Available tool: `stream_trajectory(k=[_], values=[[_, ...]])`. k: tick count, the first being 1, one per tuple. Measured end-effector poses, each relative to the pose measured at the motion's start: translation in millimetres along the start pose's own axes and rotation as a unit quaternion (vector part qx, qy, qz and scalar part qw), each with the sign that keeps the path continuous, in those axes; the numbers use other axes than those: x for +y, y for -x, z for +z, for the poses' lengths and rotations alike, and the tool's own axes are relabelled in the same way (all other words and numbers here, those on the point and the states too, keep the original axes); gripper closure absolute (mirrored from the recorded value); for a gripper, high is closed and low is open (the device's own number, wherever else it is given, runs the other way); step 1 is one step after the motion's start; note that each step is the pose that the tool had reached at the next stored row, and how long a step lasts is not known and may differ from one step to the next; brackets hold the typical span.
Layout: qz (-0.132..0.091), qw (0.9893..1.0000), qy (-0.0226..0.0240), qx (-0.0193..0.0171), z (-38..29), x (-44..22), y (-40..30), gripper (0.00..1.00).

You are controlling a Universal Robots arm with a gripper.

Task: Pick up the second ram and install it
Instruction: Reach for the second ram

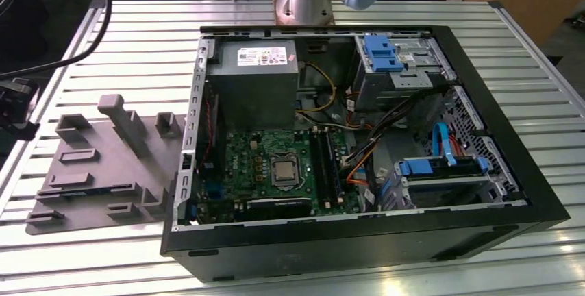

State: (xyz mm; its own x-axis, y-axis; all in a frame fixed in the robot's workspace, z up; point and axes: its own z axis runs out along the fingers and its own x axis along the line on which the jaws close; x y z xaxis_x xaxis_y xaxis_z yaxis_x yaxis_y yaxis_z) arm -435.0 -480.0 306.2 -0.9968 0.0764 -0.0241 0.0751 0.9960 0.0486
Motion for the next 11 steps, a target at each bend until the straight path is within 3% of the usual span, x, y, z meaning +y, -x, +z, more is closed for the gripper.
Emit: stream_trajectory(k=[11], values=[[0.0, 1.0, 0.0001, 0.0, 3.9, -1.4, 2.8, 0.89]])
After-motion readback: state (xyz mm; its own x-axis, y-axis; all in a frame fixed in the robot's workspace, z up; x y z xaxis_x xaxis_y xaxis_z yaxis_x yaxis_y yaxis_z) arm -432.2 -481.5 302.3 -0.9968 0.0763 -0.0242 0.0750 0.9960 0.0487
